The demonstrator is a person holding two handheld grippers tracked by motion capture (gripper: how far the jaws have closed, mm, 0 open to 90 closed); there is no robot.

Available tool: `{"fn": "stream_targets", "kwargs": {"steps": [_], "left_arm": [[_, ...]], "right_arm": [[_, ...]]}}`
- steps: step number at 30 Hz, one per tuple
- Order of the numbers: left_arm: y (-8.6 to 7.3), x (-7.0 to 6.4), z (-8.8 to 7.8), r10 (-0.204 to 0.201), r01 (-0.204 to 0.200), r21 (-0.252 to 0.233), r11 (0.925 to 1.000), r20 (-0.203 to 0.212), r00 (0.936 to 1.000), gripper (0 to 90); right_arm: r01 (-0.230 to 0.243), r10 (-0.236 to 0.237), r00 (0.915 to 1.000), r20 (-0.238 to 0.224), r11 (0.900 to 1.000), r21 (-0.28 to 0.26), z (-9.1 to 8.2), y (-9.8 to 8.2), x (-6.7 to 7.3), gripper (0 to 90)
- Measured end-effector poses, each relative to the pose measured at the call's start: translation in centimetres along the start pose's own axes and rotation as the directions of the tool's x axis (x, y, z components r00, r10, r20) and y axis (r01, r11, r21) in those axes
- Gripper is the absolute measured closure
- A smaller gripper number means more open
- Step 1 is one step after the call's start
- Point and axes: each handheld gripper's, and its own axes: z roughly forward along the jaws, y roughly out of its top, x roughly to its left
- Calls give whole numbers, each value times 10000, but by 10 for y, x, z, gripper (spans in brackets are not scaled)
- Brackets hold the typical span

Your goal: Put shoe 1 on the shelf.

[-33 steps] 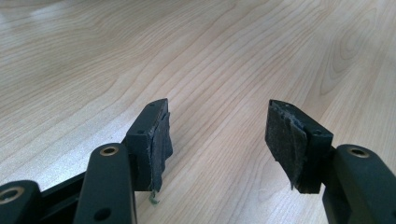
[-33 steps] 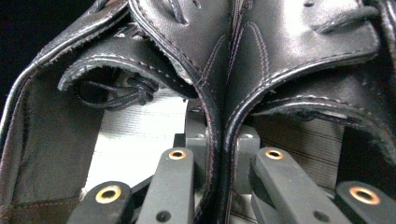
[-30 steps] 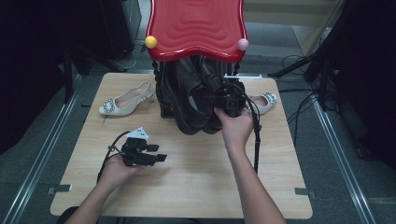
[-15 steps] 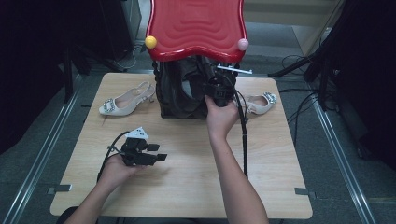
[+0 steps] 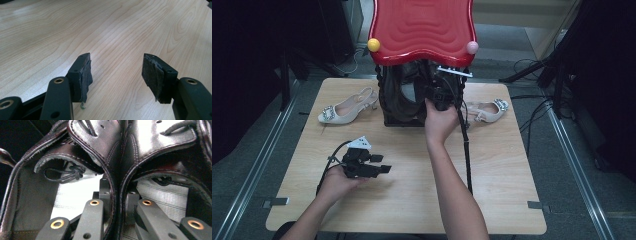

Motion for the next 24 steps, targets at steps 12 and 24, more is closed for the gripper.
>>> {"fn": "stream_targets", "kwargs": {"steps": [12, 24], "left_arm": [[0, 0, -1, 6, -6, -35, 10000, -11, 10000, 412], [0, 0, -1, -12, 12, -52, 10000, -10, 10000, 411]], "right_arm": [[482, -501, 9974, 511, 9981, 392, 14, -2, 16, 773], [586, -579, 9983, -122, 9956, 733, 20, -5, 15, 691]]}}
